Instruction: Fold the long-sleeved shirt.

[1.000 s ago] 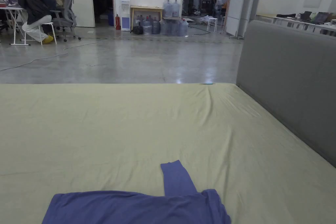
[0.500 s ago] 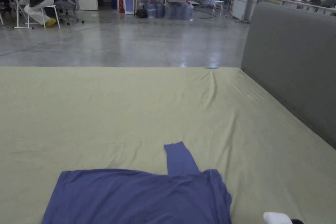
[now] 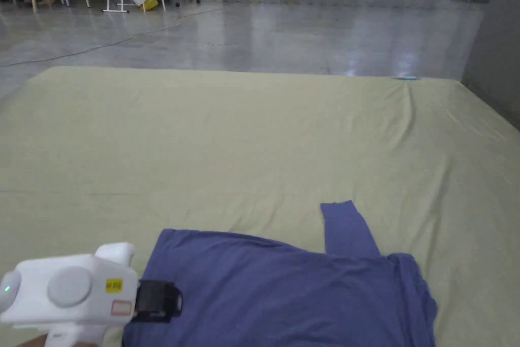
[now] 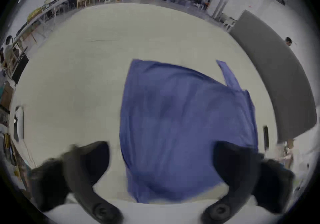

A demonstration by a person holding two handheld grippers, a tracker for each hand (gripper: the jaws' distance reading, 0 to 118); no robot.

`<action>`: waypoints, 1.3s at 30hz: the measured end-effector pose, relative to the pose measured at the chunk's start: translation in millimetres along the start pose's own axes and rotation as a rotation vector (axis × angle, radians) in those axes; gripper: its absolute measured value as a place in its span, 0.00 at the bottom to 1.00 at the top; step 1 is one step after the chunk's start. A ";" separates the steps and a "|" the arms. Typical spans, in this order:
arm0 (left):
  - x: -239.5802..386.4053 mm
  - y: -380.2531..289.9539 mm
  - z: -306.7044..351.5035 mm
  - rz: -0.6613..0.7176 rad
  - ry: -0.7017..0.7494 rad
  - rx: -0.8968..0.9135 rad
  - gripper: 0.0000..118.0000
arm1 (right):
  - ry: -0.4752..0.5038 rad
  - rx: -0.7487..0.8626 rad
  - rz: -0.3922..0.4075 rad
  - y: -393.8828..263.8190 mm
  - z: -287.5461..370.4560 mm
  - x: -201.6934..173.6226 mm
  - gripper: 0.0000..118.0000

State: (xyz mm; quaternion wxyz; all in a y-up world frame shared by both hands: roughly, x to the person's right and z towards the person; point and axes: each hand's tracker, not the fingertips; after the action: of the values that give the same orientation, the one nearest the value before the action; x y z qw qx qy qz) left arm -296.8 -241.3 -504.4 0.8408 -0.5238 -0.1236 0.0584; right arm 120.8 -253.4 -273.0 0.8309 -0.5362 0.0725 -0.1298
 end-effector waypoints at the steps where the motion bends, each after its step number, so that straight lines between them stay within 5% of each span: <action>1: -4.4 21.4 -19.6 0.035 0.046 -0.033 0.98 | 0.012 0.002 -0.008 2.7 -1.4 -0.1 0.00; 6: -23.3 105.2 -115.3 0.070 0.148 -0.067 0.96 | 0.030 -0.013 -0.045 7.2 -9.4 5.7 0.00; 9: -32.6 125.4 -153.6 0.073 0.205 -0.061 0.84 | 0.004 -0.018 -0.068 8.9 -11.5 15.7 0.00; 13: -34.4 130.9 -177.6 0.015 0.216 -0.080 0.47 | -0.032 -0.035 -0.107 22.3 -16.7 33.2 0.00; 15: -25.4 121.6 -164.0 -0.058 0.297 -0.074 0.00 | -0.067 -0.029 -0.111 39.9 -19.0 44.2 0.00; 19: -15.3 113.5 -132.9 -0.085 0.278 -0.019 0.00 | -0.099 0.033 -0.124 112.8 -29.6 75.1 0.00; 20: -14.9 111.8 -125.6 -0.107 0.254 -0.011 0.00 | -0.110 0.057 -0.129 138.5 -36.7 85.2 0.24; 22: -19.3 111.0 -105.3 -0.057 0.199 0.012 0.00 | -0.128 0.068 -0.143 192.2 -56.9 107.2 0.90; 23: -25.2 114.6 -98.5 0.002 0.142 0.010 0.00 | -0.178 0.058 -0.185 215.5 -70.1 116.9 1.00; 28: -20.4 112.7 -62.9 0.049 0.065 0.024 0.00 | -0.161 -0.094 -0.380 299.4 -135.4 155.2 0.97; 31: -11.9 111.6 -52.3 -0.002 0.074 0.030 0.00 | -0.172 -0.140 -0.460 312.7 -161.9 158.4 0.53; 32: -9.4 111.1 -49.1 -0.014 0.074 0.028 0.00 | -0.179 -0.148 -0.477 313.4 -169.4 158.1 0.49; 35: -3.5 109.9 -44.5 -0.063 0.090 0.038 0.00 | -0.244 -0.166 -0.390 311.0 -178.8 146.8 0.44; 38: 0.9 107.5 -40.3 -0.092 0.103 0.041 0.00 | -0.327 -0.165 -0.291 310.1 -169.4 130.3 0.00; 39: 2.3 105.5 -41.8 -0.106 0.113 0.041 0.00 | -0.354 -0.165 -0.212 308.4 -166.5 125.1 0.00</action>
State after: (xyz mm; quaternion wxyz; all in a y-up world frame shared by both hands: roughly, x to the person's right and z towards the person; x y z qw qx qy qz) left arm -280.1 -230.1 -616.1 0.8589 -0.5016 -0.1022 -0.0135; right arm 239.6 -314.6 -620.3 0.7656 -0.6215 -0.1210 -0.1137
